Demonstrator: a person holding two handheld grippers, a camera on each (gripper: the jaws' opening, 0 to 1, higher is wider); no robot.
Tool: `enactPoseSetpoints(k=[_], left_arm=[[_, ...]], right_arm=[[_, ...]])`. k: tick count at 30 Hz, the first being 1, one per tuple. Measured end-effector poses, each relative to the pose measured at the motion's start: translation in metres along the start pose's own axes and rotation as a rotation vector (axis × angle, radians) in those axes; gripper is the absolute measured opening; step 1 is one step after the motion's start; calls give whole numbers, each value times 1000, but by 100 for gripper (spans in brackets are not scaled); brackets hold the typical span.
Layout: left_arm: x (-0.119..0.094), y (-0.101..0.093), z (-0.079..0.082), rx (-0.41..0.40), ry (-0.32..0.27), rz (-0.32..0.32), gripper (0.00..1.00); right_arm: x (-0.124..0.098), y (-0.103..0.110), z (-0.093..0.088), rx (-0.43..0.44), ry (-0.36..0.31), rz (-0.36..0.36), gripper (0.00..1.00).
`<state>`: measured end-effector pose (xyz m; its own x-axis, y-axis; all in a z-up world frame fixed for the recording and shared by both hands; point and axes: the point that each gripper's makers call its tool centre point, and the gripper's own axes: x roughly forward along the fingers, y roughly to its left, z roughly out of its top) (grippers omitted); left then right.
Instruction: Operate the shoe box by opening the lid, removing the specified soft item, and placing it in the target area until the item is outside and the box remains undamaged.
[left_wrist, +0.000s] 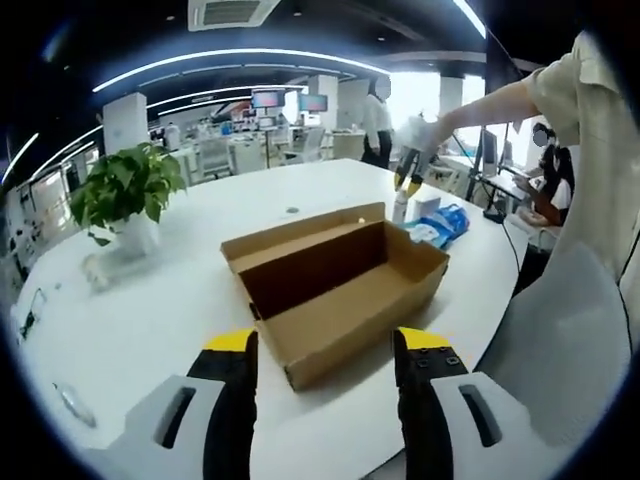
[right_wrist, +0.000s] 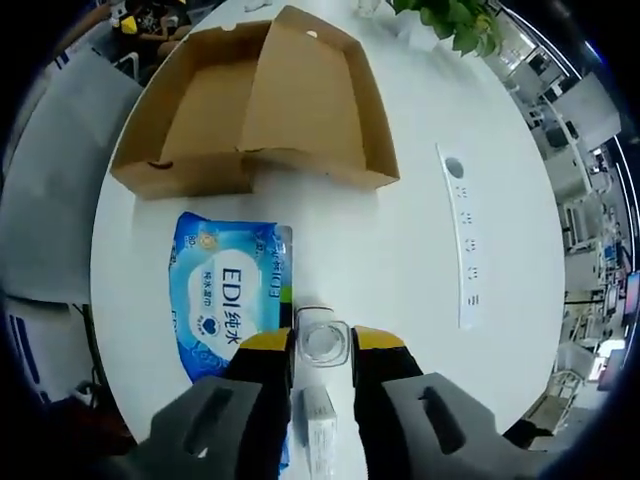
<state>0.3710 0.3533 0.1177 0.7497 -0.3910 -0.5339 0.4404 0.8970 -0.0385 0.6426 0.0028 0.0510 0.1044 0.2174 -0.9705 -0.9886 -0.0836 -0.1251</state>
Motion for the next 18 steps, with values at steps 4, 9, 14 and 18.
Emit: enactPoseSetpoints(k=[4, 9, 14, 18], left_arm=[[6, 7, -2, -26, 21, 28, 46], [16, 15, -6, -57, 44, 65, 40], [26, 24, -15, -91, 75, 92, 30], [31, 31, -23, -96, 107, 121, 27]], right_arm=[[-4, -2, -1, 5, -4, -16, 24], [-12, -4, 12, 45, -49, -24, 28], [-15, -10, 31, 152, -126, -28, 30], [-16, -18, 42, 238, -168, -40, 31]])
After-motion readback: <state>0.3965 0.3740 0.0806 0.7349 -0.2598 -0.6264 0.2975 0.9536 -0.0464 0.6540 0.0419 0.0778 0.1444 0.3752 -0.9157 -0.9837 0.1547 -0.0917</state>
